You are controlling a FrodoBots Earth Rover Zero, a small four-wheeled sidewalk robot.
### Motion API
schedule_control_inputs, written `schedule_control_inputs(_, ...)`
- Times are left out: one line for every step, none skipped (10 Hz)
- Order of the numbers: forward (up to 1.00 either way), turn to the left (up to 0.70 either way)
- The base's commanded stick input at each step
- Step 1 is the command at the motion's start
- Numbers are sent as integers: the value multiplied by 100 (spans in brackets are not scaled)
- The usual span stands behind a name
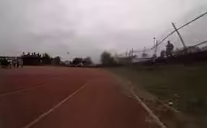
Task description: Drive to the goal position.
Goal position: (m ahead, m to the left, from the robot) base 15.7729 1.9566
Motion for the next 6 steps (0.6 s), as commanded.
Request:
schedule_control_inputs(70,0)
schedule_control_inputs(70,-3)
schedule_control_inputs(70,-22)
schedule_control_inputs(70,-35)
schedule_control_inputs(70,-35)
schedule_control_inputs(70,0)
